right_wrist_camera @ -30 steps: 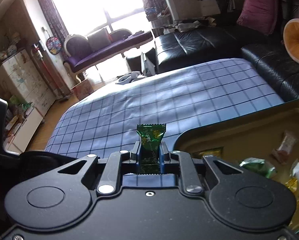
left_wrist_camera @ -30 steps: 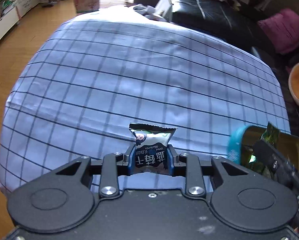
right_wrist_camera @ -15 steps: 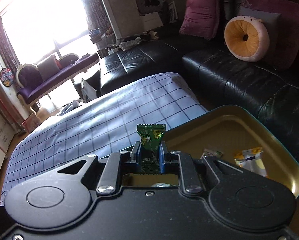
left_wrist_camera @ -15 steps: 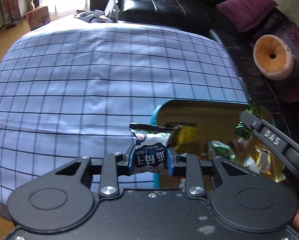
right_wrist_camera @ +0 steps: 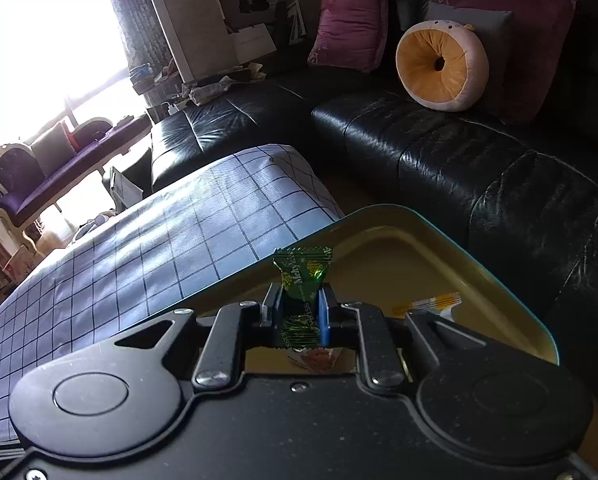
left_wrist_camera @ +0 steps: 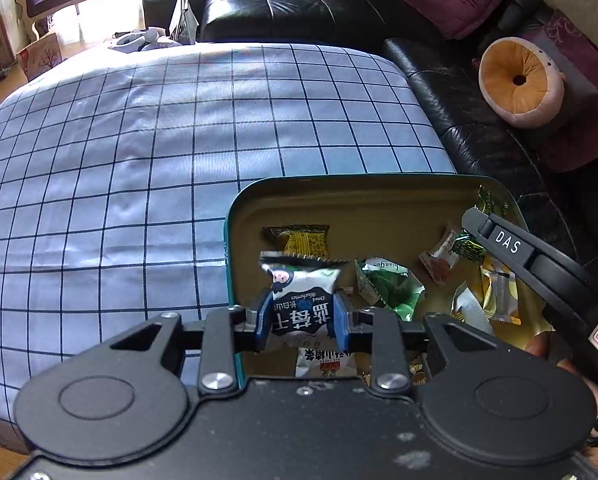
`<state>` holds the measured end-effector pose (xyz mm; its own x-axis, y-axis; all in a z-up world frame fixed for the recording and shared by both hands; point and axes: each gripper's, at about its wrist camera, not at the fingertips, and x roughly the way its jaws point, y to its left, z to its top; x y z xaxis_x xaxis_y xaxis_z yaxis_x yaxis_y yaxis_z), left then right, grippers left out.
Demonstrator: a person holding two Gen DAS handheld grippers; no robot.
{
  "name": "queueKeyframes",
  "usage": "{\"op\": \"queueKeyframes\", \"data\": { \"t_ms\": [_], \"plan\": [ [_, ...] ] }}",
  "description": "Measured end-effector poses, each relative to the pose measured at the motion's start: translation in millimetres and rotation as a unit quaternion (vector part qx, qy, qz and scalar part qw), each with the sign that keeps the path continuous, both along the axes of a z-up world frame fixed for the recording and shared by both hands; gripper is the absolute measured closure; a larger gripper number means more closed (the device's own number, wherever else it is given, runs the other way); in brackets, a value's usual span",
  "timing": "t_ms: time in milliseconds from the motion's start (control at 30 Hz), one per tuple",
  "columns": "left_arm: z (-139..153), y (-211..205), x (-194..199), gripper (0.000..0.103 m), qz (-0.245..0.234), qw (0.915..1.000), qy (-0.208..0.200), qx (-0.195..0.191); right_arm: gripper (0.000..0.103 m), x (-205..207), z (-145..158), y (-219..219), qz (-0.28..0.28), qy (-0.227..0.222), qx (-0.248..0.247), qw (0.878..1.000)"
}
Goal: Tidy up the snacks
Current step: 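Open both tools to drop the packets into the tray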
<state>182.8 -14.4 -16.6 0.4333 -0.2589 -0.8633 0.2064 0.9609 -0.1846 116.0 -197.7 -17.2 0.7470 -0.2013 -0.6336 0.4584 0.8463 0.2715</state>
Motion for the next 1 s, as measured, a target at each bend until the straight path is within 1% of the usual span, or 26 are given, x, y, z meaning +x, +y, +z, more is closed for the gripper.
{"op": "queueKeyframes", "data": {
  "t_ms": [100, 200, 233, 433, 500, 733, 1000],
  "plan": [
    [1, -2, -2, 0.072, -0.003, 0.9999, -0.010, 0.006, 0.077, -1, 2, -1, 0.000, -0.005, 0.004, 1.000],
    [2, -3, -3, 0.070, -0.006, 0.9998, -0.015, 0.013, 0.070, 1, 1, -2, 0.000, -0.004, 0.006, 1.000],
    [2, -3, -3, 0.070, -0.005, 0.9998, -0.015, 0.014, 0.069, 1, 2, -2, 0.000, -0.003, 0.006, 1.000],
    [5, -3, -6, 0.069, -0.006, 0.9996, -0.023, 0.017, 0.069, 1, 2, -2, 0.001, -0.001, 0.005, 1.000],
    [6, -3, -7, 0.067, -0.004, 0.9994, -0.028, 0.020, 0.069, 1, 2, -2, 0.004, -0.001, 0.006, 1.000],
    [9, -3, -11, 0.065, 0.007, 0.9972, -0.058, 0.045, 0.069, 1, 3, 2, 0.016, 0.005, 0.000, 1.000],
    [13, -3, -15, 0.064, 0.005, 0.9953, -0.079, 0.056, 0.069, -5, 7, 5, 0.029, 0.005, -0.003, 1.000]
  ]
}}
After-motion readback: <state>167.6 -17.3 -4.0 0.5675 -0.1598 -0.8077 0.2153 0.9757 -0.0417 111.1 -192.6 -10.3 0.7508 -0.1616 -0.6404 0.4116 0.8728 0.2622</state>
